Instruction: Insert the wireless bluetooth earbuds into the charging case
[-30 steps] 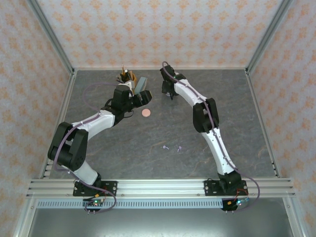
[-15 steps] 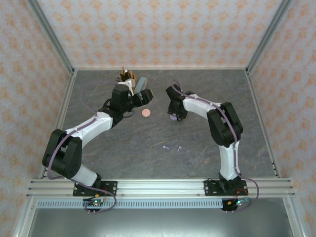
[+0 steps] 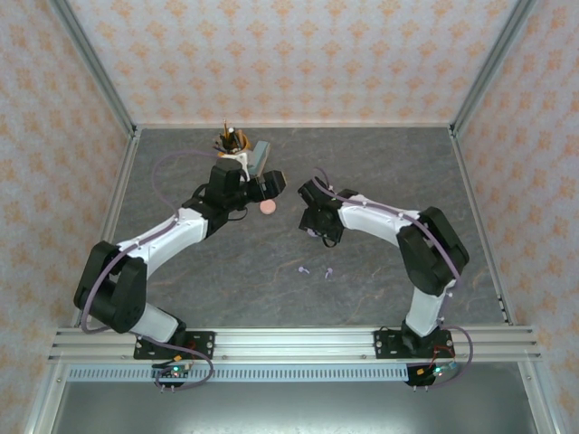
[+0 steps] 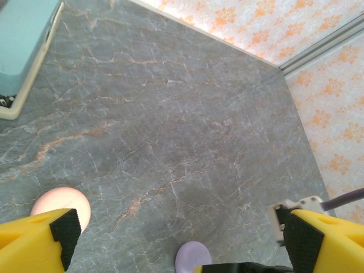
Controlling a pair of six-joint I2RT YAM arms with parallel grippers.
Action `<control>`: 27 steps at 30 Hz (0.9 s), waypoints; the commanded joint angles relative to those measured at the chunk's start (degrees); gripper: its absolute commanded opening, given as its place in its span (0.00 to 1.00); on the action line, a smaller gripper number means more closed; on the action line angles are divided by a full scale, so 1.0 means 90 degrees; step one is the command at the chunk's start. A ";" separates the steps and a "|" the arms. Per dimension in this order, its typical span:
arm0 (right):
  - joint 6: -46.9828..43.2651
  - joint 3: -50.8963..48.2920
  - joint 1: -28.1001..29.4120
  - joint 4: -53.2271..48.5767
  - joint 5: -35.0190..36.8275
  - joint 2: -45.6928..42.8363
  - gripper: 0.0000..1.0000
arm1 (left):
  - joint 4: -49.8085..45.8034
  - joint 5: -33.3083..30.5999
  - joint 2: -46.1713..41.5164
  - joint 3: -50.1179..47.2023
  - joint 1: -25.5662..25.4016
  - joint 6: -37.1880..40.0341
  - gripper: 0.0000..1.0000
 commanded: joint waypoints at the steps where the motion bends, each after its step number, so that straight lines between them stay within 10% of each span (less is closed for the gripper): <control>1: -0.0893 -0.0045 0.0019 -0.0323 0.0360 -0.0415 0.72 | -0.0270 -0.0319 -0.0416 -0.0061 -0.0015 0.0282 1.00; 8: -0.2262 0.0156 0.0019 -0.0715 0.0462 -0.0323 0.72 | -0.0588 -0.0486 -0.0641 -0.0033 0.0047 0.0357 1.00; 27: -0.1461 0.0601 0.0057 0.0139 -0.0664 0.0854 0.69 | -0.0689 -0.0464 -0.0551 0.0134 0.0066 0.0495 1.00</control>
